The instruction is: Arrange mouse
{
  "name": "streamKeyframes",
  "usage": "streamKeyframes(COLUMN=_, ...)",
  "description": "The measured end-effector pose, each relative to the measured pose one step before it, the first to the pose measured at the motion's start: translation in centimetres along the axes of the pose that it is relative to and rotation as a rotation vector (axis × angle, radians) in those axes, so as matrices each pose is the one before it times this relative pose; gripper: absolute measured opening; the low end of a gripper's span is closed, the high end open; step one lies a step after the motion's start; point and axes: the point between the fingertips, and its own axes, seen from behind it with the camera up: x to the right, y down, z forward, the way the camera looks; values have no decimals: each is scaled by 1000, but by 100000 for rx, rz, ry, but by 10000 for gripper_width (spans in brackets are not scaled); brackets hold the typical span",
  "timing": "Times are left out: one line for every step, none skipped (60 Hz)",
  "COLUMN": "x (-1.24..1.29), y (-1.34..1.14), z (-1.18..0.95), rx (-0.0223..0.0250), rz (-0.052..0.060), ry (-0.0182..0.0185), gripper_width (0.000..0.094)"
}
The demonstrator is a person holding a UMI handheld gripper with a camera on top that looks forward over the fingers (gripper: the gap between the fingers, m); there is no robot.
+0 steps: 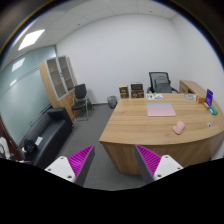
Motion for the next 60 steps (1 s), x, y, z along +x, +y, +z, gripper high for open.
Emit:
streamKeyframes(x=189, y=87, z=-21, rx=-209, rz=-24, ry=491, gripper_width=832)
streamKeyframes(x=278, y=97, z=-17, rx=-174, rz=-99, ry=648, gripper_width=830)
streamKeyframes(x=398, y=104, z=-6, rx=-165, rz=-54, ry=879, gripper_width=830)
streamKeyframes(x=430, y=82, z=-30, rx=-255, rz=109, ry=969, gripper_width=832)
streamKeyframes(x=557, y=130, z=53, rx=-310, rz=25, ry=1023, gripper_width=830)
streamKeyframes(x=613, y=134, z=81, rx=-281, rz=101, ry=901, gripper_width=830)
streamKeyframes(x=669, y=107, z=86, rx=-255, rz=225, ry=854, gripper_width=831)
streamKeyframes(x=748, y=105, z=175, rx=-225, rz=310, ry=874, gripper_width=831)
streamKeyframes(x=803, y=132, z=199, rx=-246, rz=407, ry=894, gripper_width=830)
streamKeyframes(x=894, y=130, z=207, rx=-281, rz=458, ry=963, gripper_width=831)
streamKeyframes(x=969, y=91, z=244, rx=-259, rz=446, ry=948, gripper_width=831)
streamKeyframes(x=968, y=40, z=269, rx=-147, rz=422, ry=912, gripper_width=832)
streamKeyframes(x=945, y=-14, z=281, rx=13, rz=431, ry=899, gripper_width=830)
streamKeyframes(x=958, y=18, z=274, rx=122, rz=434, ry=920, gripper_width=831)
streamKeyframes(x=1017, y=12, z=301, rx=174, rz=349, ry=933, gripper_width=833)
streamKeyframes(x=1026, y=-34, z=316, rx=240, rz=315, ry=991, gripper_width=832)
streamKeyframes(x=899, y=-279, z=456, rx=166, rz=394, ry=1113, gripper_width=832)
streamKeyframes(x=1052, y=10, z=396, rx=289, rz=205, ry=927, gripper_width=831)
streamKeyframes(x=1058, y=34, z=404, rx=157, rz=198, ry=934, gripper_width=831)
streamKeyframes(x=1095, y=47, z=421, rx=186, rz=204, ry=989, gripper_width=830)
streamKeyframes(x=1082, y=0, z=472, rx=309, rz=160, ry=974, gripper_width=829)
streamKeyframes(x=1083, y=-9, z=498, rx=364, rz=75, ry=902, gripper_width=830)
streamKeyframes(x=1104, y=37, z=510, rx=223, rz=52, ry=910, gripper_width=830)
streamKeyframes(x=1104, y=77, z=512, rx=87, rz=134, ry=921, gripper_width=831)
streamKeyframes(x=1069, y=76, z=586, rx=106, rz=188, ry=898, gripper_width=831)
streamKeyframes(x=1041, y=69, z=666, rx=151, rz=219, ry=759, gripper_width=830)
streamKeyframes(x=1020, y=39, z=716, rx=108, rz=190, ry=651, gripper_width=829)
streamKeyframes(x=974, y=41, z=719, rx=111, rz=156, ry=594, gripper_width=834)
streamKeyframes(x=990, y=-7, z=764, rx=176, rz=87, ry=485, gripper_width=832)
streamKeyframes(x=979, y=-10, z=787, rx=239, rz=106, ry=446, gripper_width=831)
streamKeyframes(x=976, y=16, z=851, rx=86, rz=115, ry=473, gripper_width=830)
streamKeyframes(x=960, y=19, z=854, rx=-25, rz=99, ry=414, gripper_width=831)
streamKeyframes(x=912, y=-25, z=895, rx=26, rz=75, ry=378, gripper_width=830)
streamKeyframes(x=843, y=8, z=946, rx=-16, rz=71, ry=243, gripper_width=829)
streamKeyframes(x=803, y=43, z=977, rx=-213, rz=53, ry=207, gripper_width=828)
streamKeyframes(x=759, y=70, z=983, rx=-354, rz=166, ry=146, gripper_width=829)
streamKeyframes(x=684, y=24, z=961, rx=-274, rz=278, ry=68, gripper_width=828)
streamKeyframes(x=622, y=-51, z=1007, rx=-172, rz=304, ry=-137, gripper_width=829)
streamKeyframes(x=539, y=-65, z=979, rx=-118, rz=299, ry=-212, gripper_width=826)
streamKeyframes(x=527, y=-20, z=969, rx=-315, rz=267, ry=-212, gripper_width=827)
streamKeyframes(x=505, y=49, z=921, rx=-588, rz=235, ry=-185, gripper_width=825)
streamKeyframes(x=418, y=89, z=908, rx=-914, rz=244, ry=-307, gripper_width=826)
streamKeyframes(x=352, y=80, z=861, rx=-999, rz=235, ry=-528, gripper_width=826)
streamKeyframes(x=296, y=-5, z=790, rx=-855, rz=248, ry=-659, gripper_width=824)
streamKeyframes(x=277, y=-73, z=787, rx=-646, rz=283, ry=-693, gripper_width=824)
streamKeyframes(x=263, y=-72, z=772, rx=-585, rz=350, ry=-648, gripper_width=824)
streamKeyframes(x=268, y=-69, z=712, rx=-623, rz=395, ry=-556, gripper_width=825)
streamKeyframes(x=245, y=-74, z=686, rx=-600, rz=363, ry=-465, gripper_width=825)
streamKeyframes(x=187, y=-78, z=636, rx=-615, rz=309, ry=-510, gripper_width=824)
streamKeyframes(x=143, y=-109, z=633, rx=-478, rz=217, ry=-602, gripper_width=825)
streamKeyframes(x=84, y=-90, z=597, rx=-429, rz=94, ry=-612, gripper_width=825)
streamKeyframes(x=136, y=-90, z=610, rx=-407, rz=-56, ry=-550, gripper_width=825)
streamKeyframes(x=171, y=-42, z=556, rx=-576, rz=-206, ry=-446, gripper_width=824)
streamKeyframes(x=187, y=-7, z=539, rx=-712, rz=-346, ry=-273, gripper_width=823)
streamKeyframes(x=216, y=-48, z=502, rx=-658, rz=-428, ry=-92, gripper_width=823)
streamKeyframes(x=305, y=-92, z=420, rx=-512, rz=-479, ry=151, gripper_width=823)
streamKeyframes(x=268, y=-111, z=386, rx=-434, rz=-417, ry=317, gripper_width=824)
streamKeyframes(x=146, y=-91, z=354, rx=-475, rz=-198, ry=311, gripper_width=825)
streamKeyframes(x=105, y=-68, z=356, rx=-416, rz=-94, ry=16, gripper_width=824)
streamKeyframes(x=98, y=-34, z=364, rx=-517, rz=2, ry=-303, gripper_width=825)
